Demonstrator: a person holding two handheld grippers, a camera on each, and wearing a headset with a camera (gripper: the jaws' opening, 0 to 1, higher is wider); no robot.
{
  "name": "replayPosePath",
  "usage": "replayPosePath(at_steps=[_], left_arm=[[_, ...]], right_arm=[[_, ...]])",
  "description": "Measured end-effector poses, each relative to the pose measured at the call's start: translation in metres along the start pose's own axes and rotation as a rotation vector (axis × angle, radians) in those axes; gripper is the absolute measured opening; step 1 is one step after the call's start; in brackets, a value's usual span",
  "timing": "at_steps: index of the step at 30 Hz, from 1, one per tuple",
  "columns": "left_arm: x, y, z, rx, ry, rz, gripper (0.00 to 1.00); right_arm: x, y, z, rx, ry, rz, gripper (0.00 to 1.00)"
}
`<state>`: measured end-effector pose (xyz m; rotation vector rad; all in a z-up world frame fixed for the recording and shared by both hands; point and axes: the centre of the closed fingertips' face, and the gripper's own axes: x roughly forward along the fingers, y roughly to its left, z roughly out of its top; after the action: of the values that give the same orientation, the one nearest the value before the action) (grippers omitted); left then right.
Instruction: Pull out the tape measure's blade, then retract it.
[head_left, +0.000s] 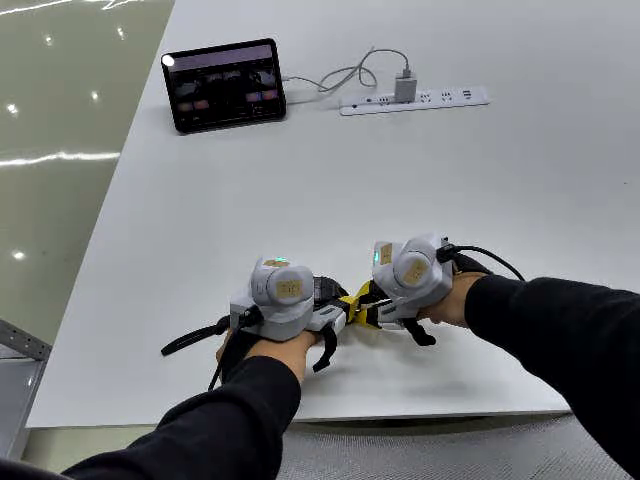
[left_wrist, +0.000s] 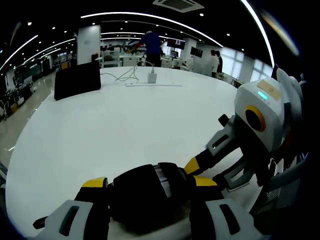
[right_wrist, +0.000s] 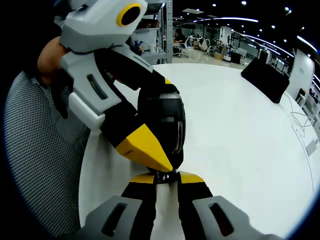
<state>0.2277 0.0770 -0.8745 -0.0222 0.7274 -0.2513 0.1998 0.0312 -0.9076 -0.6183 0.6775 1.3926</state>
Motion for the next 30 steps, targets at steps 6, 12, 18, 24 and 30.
replayPosePath(at_steps=[6, 12, 18, 24, 30], left_arm=[[0.000, 0.000, 0.000, 0.000, 0.000, 0.001, 0.61], [0.000, 0.000, 0.000, 0.002, 0.002, 0.001, 0.61], [0.000, 0.000, 0.000, -0.001, 0.000, 0.003, 0.61], [0.001, 0.000, 0.000, 0.005, 0.010, 0.001, 0.62], [0.001, -0.001, 0.001, 0.012, 0.013, -0.013, 0.63]], right_arm=[[0.000, 0.000, 0.000, 0.016, 0.015, -0.006, 0.12], [-0.006, -0.002, -0.002, 0.019, -0.035, -0.041, 0.14], [-0.014, -0.010, 0.001, 0.032, -0.047, -0.080, 0.23], [-0.027, -0.021, 0.007, 0.113, -0.085, -0.123, 0.36], [-0.040, -0.031, 0.004, 0.120, -0.086, -0.155, 0.43]])
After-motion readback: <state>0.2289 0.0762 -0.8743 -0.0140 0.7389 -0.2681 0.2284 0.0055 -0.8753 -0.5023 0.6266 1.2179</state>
